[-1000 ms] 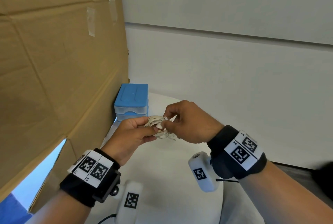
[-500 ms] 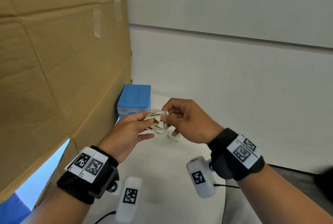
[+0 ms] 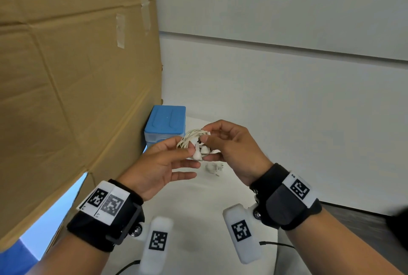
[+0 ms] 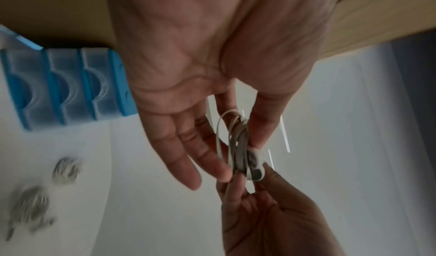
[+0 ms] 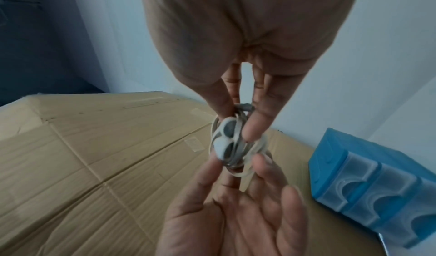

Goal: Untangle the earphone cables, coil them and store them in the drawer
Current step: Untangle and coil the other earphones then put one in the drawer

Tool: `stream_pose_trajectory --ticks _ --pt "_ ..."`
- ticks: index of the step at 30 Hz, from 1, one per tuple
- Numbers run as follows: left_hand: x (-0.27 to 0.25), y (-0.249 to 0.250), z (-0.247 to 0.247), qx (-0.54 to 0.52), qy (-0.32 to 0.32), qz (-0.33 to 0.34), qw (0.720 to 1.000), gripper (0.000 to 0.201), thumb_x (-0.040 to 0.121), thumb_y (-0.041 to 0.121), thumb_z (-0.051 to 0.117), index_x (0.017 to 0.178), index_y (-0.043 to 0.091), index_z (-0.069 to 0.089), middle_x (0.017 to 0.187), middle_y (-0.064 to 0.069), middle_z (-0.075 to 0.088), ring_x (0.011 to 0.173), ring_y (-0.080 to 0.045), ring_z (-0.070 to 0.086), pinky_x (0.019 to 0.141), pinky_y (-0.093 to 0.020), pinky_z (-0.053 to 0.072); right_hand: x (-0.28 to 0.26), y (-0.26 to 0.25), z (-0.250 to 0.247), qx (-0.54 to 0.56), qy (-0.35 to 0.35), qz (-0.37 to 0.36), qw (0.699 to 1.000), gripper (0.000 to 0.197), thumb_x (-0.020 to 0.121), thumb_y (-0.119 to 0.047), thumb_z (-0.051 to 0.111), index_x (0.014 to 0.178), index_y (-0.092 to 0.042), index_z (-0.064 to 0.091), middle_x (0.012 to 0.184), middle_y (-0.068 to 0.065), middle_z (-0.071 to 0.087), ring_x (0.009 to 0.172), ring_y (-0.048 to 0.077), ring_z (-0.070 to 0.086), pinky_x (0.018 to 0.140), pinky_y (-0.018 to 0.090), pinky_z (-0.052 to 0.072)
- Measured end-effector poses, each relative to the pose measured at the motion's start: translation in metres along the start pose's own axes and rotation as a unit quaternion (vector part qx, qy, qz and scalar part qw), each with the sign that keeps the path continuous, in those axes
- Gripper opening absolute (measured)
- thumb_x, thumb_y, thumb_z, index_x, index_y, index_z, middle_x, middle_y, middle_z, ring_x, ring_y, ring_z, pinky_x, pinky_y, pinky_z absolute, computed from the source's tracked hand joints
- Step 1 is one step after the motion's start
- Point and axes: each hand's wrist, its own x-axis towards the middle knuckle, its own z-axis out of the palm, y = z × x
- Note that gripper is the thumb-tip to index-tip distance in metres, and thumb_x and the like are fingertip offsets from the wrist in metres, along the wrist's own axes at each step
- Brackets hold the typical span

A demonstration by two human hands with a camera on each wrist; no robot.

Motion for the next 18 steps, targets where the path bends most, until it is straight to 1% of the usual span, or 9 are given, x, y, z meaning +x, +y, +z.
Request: stream_pose_trajectory --ticks 2,4,7,8,10,11,12,15,18 --pt "0.000 -0.001 0.000 0.072 0.025 0.021 0.997 0.033 0.072 0.014 0.077 0.103 0.008 0.069 0.095 -0.010 0.072 0.080 -0.019 0.070 0.072 -0.033 0.059 0.000 0.002 0.001 0.008 -0.009 0.022 1.000 0.006 0.093 -0.007 0.063 0.094 -0.011 0.067 0.084 0.012 0.071 0.072 0.019 0.065 0.062 0.025 0.055" --pt "0.001 -0.003 -0.001 0.111 0.042 0.032 0.992 0.035 0.067 0.017 0.083 0.100 0.010 0.071 0.097 -0.008 0.074 0.081 -0.018 0.069 0.072 -0.031 0.058 0.001 0.003 0.001 -0.001 -0.025 0.035 0.999 0.007 0.095 -0.010 0.060 0.097 -0.010 0.066 0.086 0.013 0.070 0.075 0.020 0.063 0.065 0.027 0.054" --pt "0.002 -0.002 -0.001 0.106 0.062 0.040 0.992 0.027 0.079 0.025 0.071 0.102 0.010 0.071 0.096 -0.008 0.075 0.083 -0.016 0.068 0.074 -0.031 0.056 0.002 0.005 0.002 -0.010 -0.047 0.034 0.998 0.004 0.094 -0.009 0.061 0.095 -0.010 0.065 0.084 0.010 0.068 0.077 0.019 0.062 0.069 0.025 0.051" --pt "0.002 -0.001 0.000 0.109 0.066 0.045 0.991 0.031 0.079 0.028 0.070 0.103 0.009 0.072 0.097 -0.009 0.075 0.084 -0.016 0.068 0.075 -0.031 0.055 0.002 0.006 0.002 -0.014 -0.049 0.030 0.998 0.002 0.091 -0.010 0.065 0.092 -0.012 0.065 0.083 0.008 0.069 0.076 0.018 0.062 0.068 0.025 0.050" --pt "0.002 -0.001 0.002 0.129 0.071 0.059 0.987 0.040 0.072 0.036 0.071 0.102 0.009 0.073 0.099 -0.011 0.075 0.084 -0.015 0.067 0.077 -0.033 0.054 0.002 0.009 0.003 -0.037 -0.041 0.020 0.998 0.010 0.087 -0.012 0.072 0.084 -0.015 0.063 0.077 0.004 0.069 0.069 0.016 0.061 0.058 0.021 0.047" --pt "0.002 -0.002 0.004 0.139 0.075 0.064 0.985 0.042 0.070 0.038 0.071 0.100 0.010 0.073 0.098 -0.010 0.075 0.084 -0.014 0.067 0.077 -0.033 0.054 0.003 0.010 0.003 -0.047 -0.033 0.016 0.998 0.014 0.086 -0.012 0.074 0.081 -0.016 0.062 0.073 0.002 0.068 0.064 0.014 0.060 0.054 0.019 0.045" --pt "0.003 -0.003 0.004 0.143 0.081 0.065 0.984 0.039 0.072 0.039 0.071 0.099 0.011 0.074 0.098 -0.010 0.075 0.085 -0.014 0.068 0.077 -0.032 0.054 0.004 0.012 0.002 -0.052 -0.028 0.012 0.998 0.016 0.085 -0.012 0.075 0.078 -0.016 0.061 0.072 0.002 0.068 0.062 0.013 0.059 0.054 0.019 0.045" --pt "0.006 -0.007 0.003 0.118 0.106 0.058 0.986 0.021 0.086 0.022 0.068 0.099 0.007 0.074 0.101 -0.012 0.075 0.090 -0.017 0.068 0.078 -0.029 0.052 0.006 0.016 -0.002 -0.056 -0.039 0.022 0.997 0.018 0.080 -0.014 0.078 0.075 -0.017 0.061 0.080 0.010 0.066 0.071 0.020 0.060 0.067 0.028 0.050" --pt "0.008 -0.008 0.003 0.086 0.125 0.053 0.987 0.019 0.089 0.015 0.065 0.101 0.003 0.073 0.104 -0.013 0.075 0.092 -0.018 0.067 0.079 -0.027 0.052 0.005 0.024 -0.004 -0.048 -0.049 0.049 0.996 0.016 0.084 -0.004 0.073 0.080 -0.013 0.061 0.088 0.013 0.068 0.075 0.024 0.065 0.074 0.038 0.056"
